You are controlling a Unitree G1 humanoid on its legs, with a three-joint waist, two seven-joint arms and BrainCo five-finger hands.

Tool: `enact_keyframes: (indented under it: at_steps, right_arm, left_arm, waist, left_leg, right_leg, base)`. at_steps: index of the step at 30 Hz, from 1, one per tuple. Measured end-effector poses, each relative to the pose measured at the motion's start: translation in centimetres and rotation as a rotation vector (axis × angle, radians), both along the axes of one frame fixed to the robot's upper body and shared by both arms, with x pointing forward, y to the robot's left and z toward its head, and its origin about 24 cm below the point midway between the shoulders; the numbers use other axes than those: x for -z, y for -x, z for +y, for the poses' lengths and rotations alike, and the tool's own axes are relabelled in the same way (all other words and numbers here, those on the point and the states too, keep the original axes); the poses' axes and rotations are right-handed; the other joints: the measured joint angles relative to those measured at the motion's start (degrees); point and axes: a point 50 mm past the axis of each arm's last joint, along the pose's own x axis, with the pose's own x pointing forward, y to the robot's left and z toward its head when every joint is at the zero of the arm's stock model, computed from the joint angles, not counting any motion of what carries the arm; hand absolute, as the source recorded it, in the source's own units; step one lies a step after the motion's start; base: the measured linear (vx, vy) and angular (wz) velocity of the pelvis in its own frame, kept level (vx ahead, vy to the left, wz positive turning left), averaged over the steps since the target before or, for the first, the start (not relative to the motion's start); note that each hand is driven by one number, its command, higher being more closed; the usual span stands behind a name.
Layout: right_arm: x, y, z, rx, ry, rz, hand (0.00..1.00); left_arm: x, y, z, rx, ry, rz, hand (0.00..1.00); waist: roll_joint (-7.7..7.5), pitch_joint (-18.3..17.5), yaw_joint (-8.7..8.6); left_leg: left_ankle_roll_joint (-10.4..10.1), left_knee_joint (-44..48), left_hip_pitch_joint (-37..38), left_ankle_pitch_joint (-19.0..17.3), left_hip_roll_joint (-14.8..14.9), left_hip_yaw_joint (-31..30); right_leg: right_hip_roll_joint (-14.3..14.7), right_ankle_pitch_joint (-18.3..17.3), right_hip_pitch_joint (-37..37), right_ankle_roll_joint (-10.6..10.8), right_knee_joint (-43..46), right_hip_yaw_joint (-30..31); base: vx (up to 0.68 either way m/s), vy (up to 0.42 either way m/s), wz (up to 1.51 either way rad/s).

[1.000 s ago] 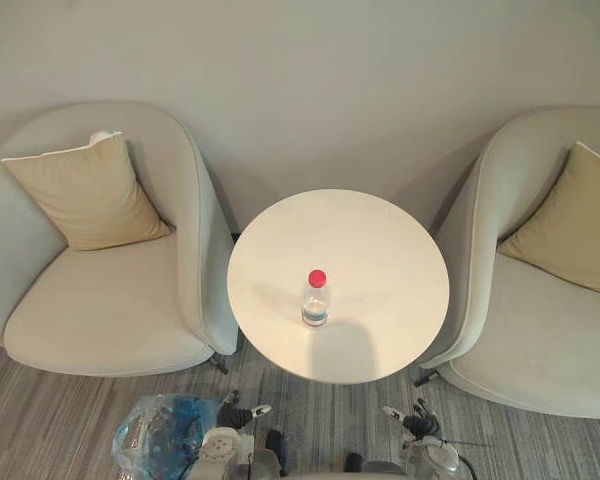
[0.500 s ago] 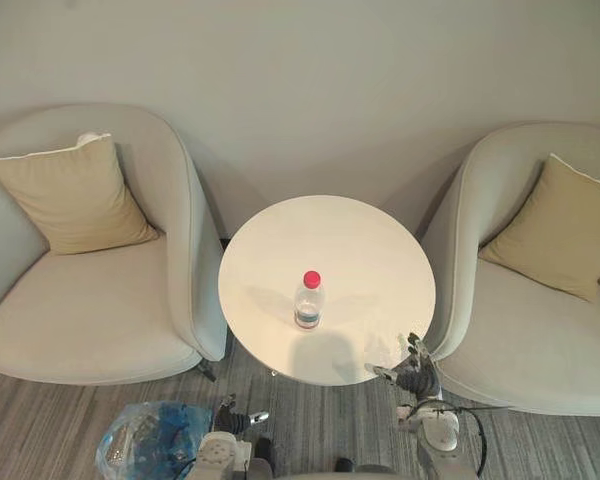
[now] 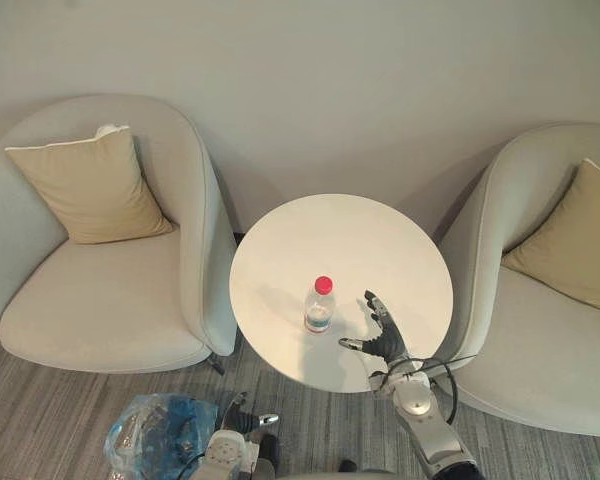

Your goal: Gather rubbish on tea table into small bin, then transfer packed bag to large trash can.

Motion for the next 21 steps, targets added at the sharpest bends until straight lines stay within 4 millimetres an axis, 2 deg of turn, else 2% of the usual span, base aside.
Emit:
enact_keyframes:
  at_steps: [4, 8, 16, 20, 21]
  right_arm:
    - [0.1, -0.1, 0.0, 0.004, 0.002, 0.005, 0.0]
    - [0.3, -1.1, -0.1, 0.011, 0.011, 0.018, 0.0]
    - [-1.1, -3.4, 0.1, 0.033, -0.012, -0.034, 0.0]
    - [-2.4, -4.8, 0.2, 0.058, -0.037, -0.072, 0.0]
    - [-2.7, -5.5, 0.5, 0.065, -0.053, -0.081, 1.0]
  left_arm:
    - [0.0, 0.0, 0.0, 0.001, -0.001, -0.002, 0.0]
    - [-0.1, -0.3, -0.1, 0.003, 0.003, -0.018, 0.0]
    - [-0.6, -1.1, -0.2, 0.004, 0.01, -0.058, 0.0]
    - [-1.1, -1.9, -0.3, 0.0, 0.021, -0.096, 0.0]
    - [-1.2, -2.0, -0.3, -0.004, 0.023, -0.102, 0.0]
  waist:
    - [0.05, 0.05, 0.13]
    - [0.31, 0.54, 0.6]
    - [1.13, 2.97, 1.08]
    - [1.68, 5.61, 1.52]
    - [1.9, 6.09, 1.58]
  left_leg:
    - [0.01, -1.29, -0.2, 1.1, -0.14, -1.48]
    - [-0.07, -2.29, -0.75, 2.04, -0.24, -2.58]
    - [-0.04, -2.26, -3.29, 2.55, -0.44, -3.9]
    - [0.0, -2.18, -4.13, 2.75, -0.63, -4.82]
    - [0.0, -2.05, -4.98, 2.74, -0.69, -4.91]
  right_leg:
    - [-0.04, -0.01, -0.15, 0.0, -0.03, -1.45]
    - [-0.08, -0.01, -0.77, 0.01, 0.08, -2.44]
    - [-0.16, -0.02, -2.67, 0.02, 0.2, -3.68]
    - [-0.26, -0.02, -2.68, 0.02, 0.26, -4.55]
    - [-0.33, -0.02, -3.43, 0.02, 0.45, -4.55]
  base:
    - [-0.04, -0.012, 0.18]
    - [-0.04, -0.007, 0.14]
    - [-0.01, -0.005, 0.09]
    - [0.02, -0.003, 0.14]
    - [0.0, 0.005, 0.03]
